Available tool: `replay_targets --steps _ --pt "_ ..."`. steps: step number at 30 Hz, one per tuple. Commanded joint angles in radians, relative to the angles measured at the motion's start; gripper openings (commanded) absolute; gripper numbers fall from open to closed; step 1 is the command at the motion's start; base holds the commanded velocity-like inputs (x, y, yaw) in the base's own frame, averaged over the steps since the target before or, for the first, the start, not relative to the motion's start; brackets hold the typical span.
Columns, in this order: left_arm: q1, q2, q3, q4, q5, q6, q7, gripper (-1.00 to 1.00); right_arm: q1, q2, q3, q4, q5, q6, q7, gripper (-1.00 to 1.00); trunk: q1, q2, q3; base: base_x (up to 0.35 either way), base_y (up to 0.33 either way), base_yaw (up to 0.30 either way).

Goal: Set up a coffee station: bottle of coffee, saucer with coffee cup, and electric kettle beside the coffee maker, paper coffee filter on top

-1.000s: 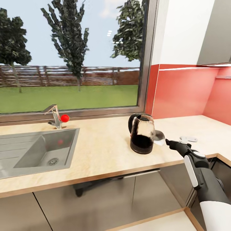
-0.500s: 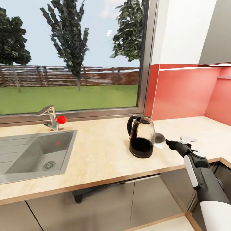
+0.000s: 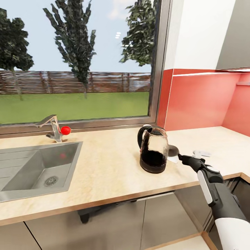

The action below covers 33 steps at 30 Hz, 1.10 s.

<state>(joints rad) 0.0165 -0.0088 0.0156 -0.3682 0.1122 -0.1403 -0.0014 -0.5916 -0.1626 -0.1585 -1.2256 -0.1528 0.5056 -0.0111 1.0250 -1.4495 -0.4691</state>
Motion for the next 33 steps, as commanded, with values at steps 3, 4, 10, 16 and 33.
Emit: replay_targets --steps 3,4,10,16,33 --pt "0.000 0.000 0.001 -0.002 0.007 -0.001 0.000 1.00 -0.001 0.000 0.001 0.010 -0.007 -0.026 -0.002 1.00 0.000 -0.001 -0.001 0.002 0.000 0.000" --pt "0.000 0.000 0.001 -0.002 0.007 -0.001 0.000 1.00 -0.001 0.001 0.009 0.020 -0.007 -0.041 -0.003 1.00 0.000 -0.001 -0.001 0.000 0.000 0.000" --pt "0.000 -0.006 0.012 0.001 0.022 -0.004 0.000 1.00 -0.003 0.003 0.046 0.056 -0.004 -0.067 -0.003 1.00 0.000 -0.001 -0.001 0.000 0.000 0.000" --pt "0.000 -0.006 0.012 0.001 0.022 -0.004 0.000 1.00 -0.003 0.003 0.051 0.059 -0.004 -0.067 -0.003 1.00 0.000 -0.001 -0.001 0.000 0.000 0.000" --pt "0.000 -0.020 0.009 0.004 0.016 -0.005 0.001 1.00 -0.003 0.003 0.075 0.080 -0.003 -0.084 -0.007 1.00 0.000 -0.001 -0.001 0.000 0.000 0.000"
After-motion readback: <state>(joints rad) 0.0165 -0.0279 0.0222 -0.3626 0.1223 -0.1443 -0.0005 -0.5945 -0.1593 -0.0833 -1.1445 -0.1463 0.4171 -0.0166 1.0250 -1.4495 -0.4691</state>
